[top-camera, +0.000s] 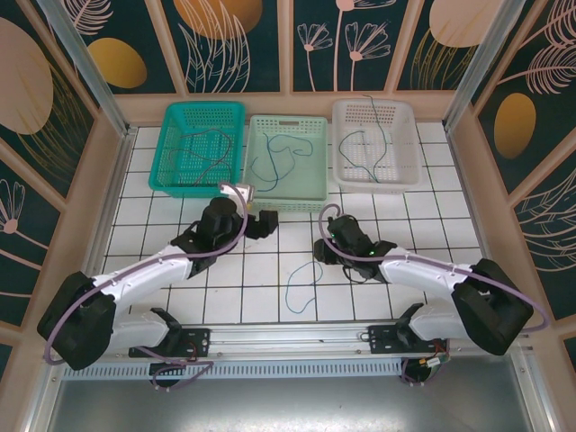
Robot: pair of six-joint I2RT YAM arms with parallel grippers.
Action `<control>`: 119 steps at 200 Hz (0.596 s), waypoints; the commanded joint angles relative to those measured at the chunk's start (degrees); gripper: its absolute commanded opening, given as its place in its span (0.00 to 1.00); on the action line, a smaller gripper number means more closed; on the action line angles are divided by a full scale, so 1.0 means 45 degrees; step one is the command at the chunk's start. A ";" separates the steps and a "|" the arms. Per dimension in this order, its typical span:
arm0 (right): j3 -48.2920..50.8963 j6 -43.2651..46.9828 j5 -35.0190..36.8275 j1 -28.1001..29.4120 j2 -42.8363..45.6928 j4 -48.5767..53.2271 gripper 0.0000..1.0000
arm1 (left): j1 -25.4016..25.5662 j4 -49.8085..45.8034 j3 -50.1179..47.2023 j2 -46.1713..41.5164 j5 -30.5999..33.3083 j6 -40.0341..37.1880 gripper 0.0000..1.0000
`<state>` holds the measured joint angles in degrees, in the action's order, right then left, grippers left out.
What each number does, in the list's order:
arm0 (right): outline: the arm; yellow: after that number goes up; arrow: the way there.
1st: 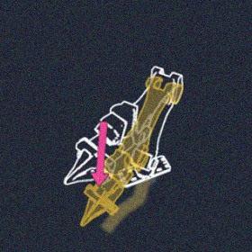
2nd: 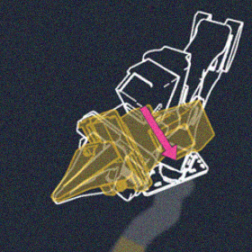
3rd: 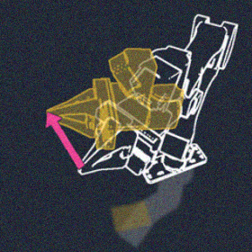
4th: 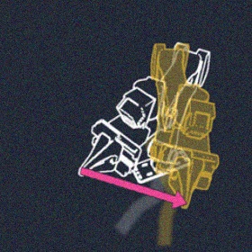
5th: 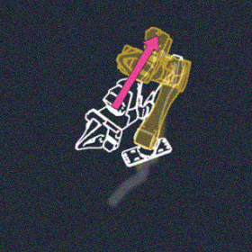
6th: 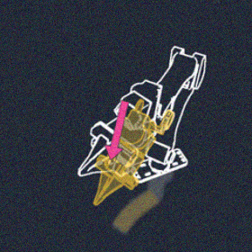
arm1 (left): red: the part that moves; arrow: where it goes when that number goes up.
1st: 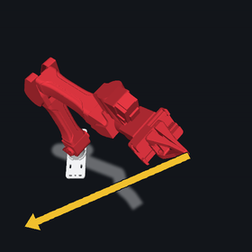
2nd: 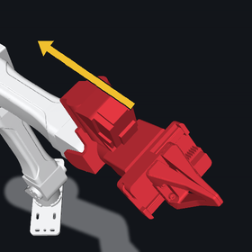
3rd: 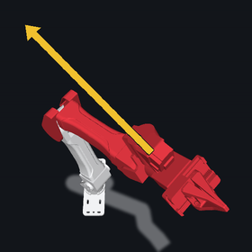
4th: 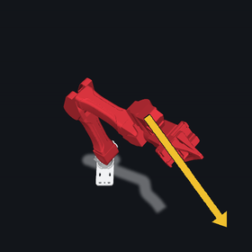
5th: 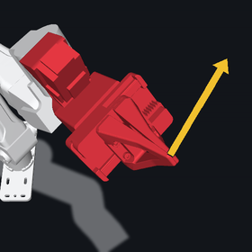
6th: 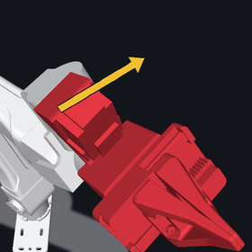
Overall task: Untangle the cables
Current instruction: Pick up the cable from the bottom-center of the table.
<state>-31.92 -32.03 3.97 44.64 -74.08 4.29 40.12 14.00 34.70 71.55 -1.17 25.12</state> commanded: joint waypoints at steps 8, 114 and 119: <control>-0.0521 -0.0147 0.1307 0.0004 -0.0015 0.0847 0.38 | 0.1042 -0.1152 0.0142 0.0673 -0.0460 0.0037 0.80; -0.0256 -0.0069 0.1307 -0.0951 0.0488 0.0525 0.39 | 0.4165 -0.4024 0.1822 0.3585 0.0224 0.0074 0.73; -0.0217 -0.0088 0.1293 -0.1001 0.0566 0.0519 0.39 | 0.4217 -0.4116 0.1888 0.3712 0.0257 0.0035 0.71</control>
<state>-33.47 -32.03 8.58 41.15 -73.97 6.35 57.71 0.80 40.84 85.36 -2.15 26.15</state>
